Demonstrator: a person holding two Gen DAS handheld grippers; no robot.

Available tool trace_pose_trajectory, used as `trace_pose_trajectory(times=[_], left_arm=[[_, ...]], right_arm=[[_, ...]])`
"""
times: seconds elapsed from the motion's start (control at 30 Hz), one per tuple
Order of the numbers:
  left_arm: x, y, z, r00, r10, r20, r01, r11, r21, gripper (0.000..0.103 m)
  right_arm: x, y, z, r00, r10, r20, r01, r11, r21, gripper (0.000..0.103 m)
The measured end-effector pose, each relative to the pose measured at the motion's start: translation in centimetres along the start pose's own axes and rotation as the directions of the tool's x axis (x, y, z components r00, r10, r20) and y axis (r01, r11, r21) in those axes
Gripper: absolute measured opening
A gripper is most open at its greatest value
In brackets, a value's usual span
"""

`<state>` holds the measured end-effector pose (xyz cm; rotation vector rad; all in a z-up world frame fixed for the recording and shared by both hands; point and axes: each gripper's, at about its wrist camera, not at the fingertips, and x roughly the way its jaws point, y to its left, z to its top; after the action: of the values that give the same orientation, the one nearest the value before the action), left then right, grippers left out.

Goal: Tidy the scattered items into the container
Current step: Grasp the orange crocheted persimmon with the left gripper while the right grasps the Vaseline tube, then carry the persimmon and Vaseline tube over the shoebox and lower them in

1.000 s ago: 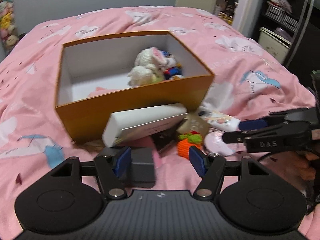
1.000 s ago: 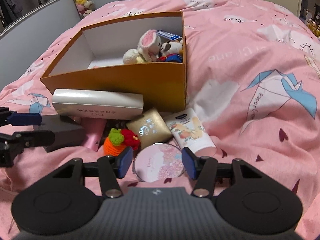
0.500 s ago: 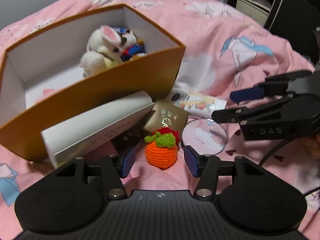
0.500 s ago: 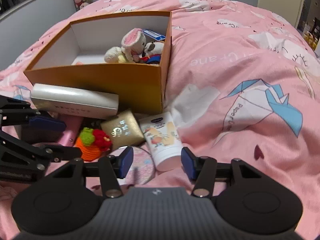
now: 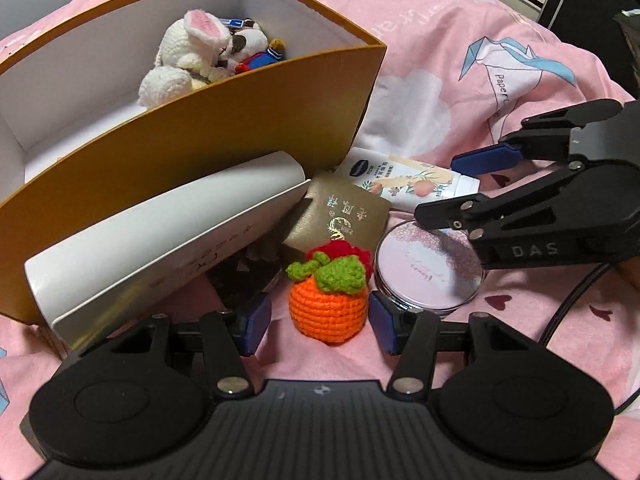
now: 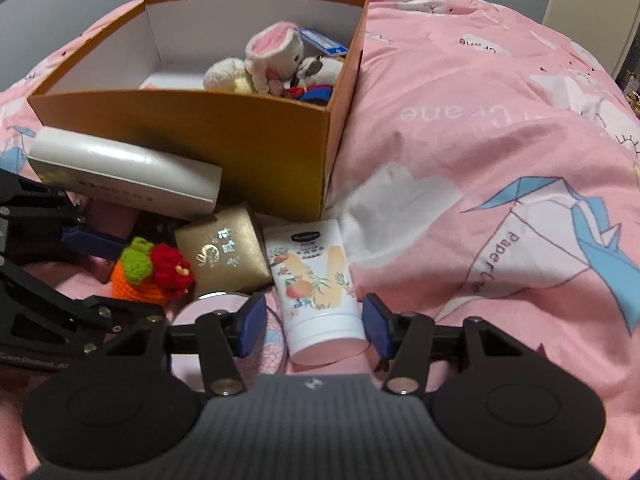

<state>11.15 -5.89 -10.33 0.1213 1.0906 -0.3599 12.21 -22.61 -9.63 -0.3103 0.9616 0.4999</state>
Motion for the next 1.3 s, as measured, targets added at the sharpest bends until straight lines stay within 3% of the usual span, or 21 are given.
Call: trace_pose_trajectory(times=[0.1,0.23,0.3,0.5,0.9,1.13,1.3], left_arm=[[0.4,0.0,0.1,1.000,-0.027,-0.007,0.027,1.000,-0.001,0.047],[0.2,0.0,0.1,1.000,-0.029,0.001,0.029,1.000,-0.004,0.047],[-0.1,0.0,0.1,1.000,-0.028,0.007,0.028,1.000,-0.007,0.047],[-1.0,0.1,-0.1,0.999,-0.027,0.037,0.028,0.999,-0.017,0.047],[-4.7,0.5,-0.1,0.994,-0.030,0.109,0.038,0.997,-0.069,0.047],[-7.9,0.6,-0.3,0.985,-0.008,0.173,0.026,0.994,-0.103,0.047],[-10.5,1.1,-0.1,0.970,0.008,0.243,0.028,0.989,-0.142,0.047]], right_arm=[[0.7,-0.1,0.1,1.000,0.012,-0.005,-0.012,1.000,0.005,0.058],[1.2,-0.5,0.3,0.999,0.034,-0.007,-0.034,0.999,0.028,0.058],[1.2,-0.5,0.4,0.999,0.035,-0.006,-0.035,0.999,0.033,0.051],[0.7,-0.2,0.3,1.000,0.021,0.015,-0.021,1.000,0.021,0.050],[-4.2,0.5,-0.2,0.993,0.035,0.108,-0.038,0.999,0.027,0.050],[-8.1,1.6,0.0,0.980,0.095,0.176,-0.091,0.995,-0.032,0.049],[-10.9,2.2,0.6,0.950,0.165,0.264,-0.154,0.986,-0.062,0.049]])
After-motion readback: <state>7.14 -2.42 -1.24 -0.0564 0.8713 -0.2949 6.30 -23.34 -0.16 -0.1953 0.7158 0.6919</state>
